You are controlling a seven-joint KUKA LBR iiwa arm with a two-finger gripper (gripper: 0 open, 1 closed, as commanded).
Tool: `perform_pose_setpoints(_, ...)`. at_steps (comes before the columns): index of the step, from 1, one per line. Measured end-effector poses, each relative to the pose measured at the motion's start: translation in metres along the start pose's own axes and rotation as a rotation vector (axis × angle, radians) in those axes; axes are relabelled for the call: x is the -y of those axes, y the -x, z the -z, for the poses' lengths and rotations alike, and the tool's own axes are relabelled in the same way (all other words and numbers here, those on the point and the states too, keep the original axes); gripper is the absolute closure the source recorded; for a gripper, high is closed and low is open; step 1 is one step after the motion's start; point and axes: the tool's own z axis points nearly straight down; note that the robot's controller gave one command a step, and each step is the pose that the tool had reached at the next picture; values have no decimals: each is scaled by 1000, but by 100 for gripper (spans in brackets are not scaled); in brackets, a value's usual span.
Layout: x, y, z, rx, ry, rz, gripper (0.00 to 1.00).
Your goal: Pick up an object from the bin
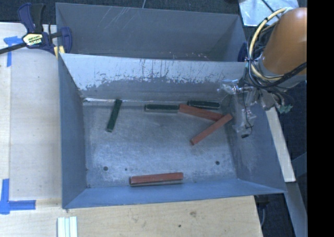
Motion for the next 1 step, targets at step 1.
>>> perform_pose_setpoints(1, -6, 8, -70, -7, 5, 145, 0)
